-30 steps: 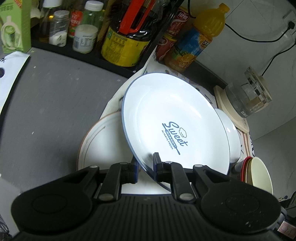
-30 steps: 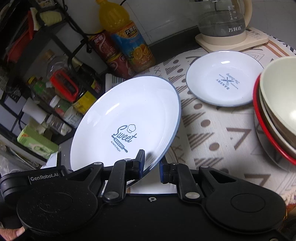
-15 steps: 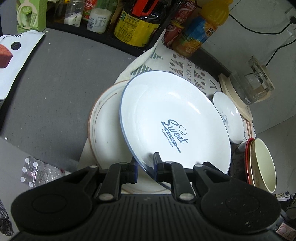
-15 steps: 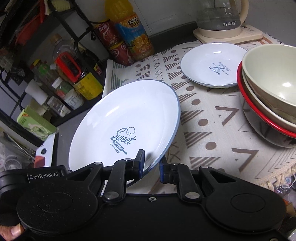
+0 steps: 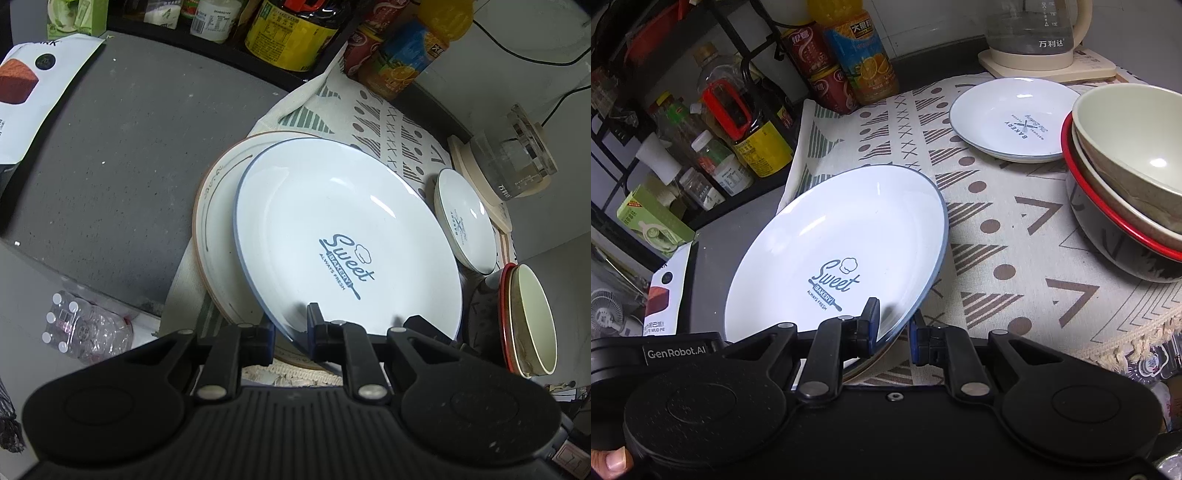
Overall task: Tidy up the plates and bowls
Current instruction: 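Lift the 'Sweet' plate with both grippers and carry it over the flower-pattern plate, then lower the 'Sweet' plate onto the flower-pattern plate and open both grippers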
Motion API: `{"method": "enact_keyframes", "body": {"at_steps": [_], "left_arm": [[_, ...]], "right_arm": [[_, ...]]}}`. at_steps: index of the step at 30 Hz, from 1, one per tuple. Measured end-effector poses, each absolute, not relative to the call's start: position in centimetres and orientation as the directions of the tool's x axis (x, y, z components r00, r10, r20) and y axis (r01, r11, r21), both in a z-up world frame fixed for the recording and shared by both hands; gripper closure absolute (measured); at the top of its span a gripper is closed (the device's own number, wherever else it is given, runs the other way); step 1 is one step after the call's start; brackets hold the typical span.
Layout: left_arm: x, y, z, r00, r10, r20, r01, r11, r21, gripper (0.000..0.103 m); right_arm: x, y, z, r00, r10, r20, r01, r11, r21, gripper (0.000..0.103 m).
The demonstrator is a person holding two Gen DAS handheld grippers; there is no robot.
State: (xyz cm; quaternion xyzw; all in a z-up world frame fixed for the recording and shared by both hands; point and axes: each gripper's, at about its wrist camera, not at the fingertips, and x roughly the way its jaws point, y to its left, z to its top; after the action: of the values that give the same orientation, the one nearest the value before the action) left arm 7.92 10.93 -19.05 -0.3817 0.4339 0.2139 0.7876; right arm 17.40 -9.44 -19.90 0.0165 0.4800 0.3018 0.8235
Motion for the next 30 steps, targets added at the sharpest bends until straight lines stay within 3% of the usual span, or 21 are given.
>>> {"method": "enact_keyframes", "body": {"at_steps": [17,30], "left_arm": [[8.9,12.6,-19.0,0.453,-0.105,-0.886,-0.684,0.596,-0.42,0.08],[8.2,16.5,-18.0,0.447,0.037,-0.894,-0.714,0.617,-0.331,0.077]], "right_arm": [[18.0,-8.5,-20.0,0.353,0.479,-0.804,-0.453,0.839,0.301,0.088],[19.0,-8.5,-20.4,0.363,0.443,-0.82,-0.427,0.861,0.277,0.093]]}}
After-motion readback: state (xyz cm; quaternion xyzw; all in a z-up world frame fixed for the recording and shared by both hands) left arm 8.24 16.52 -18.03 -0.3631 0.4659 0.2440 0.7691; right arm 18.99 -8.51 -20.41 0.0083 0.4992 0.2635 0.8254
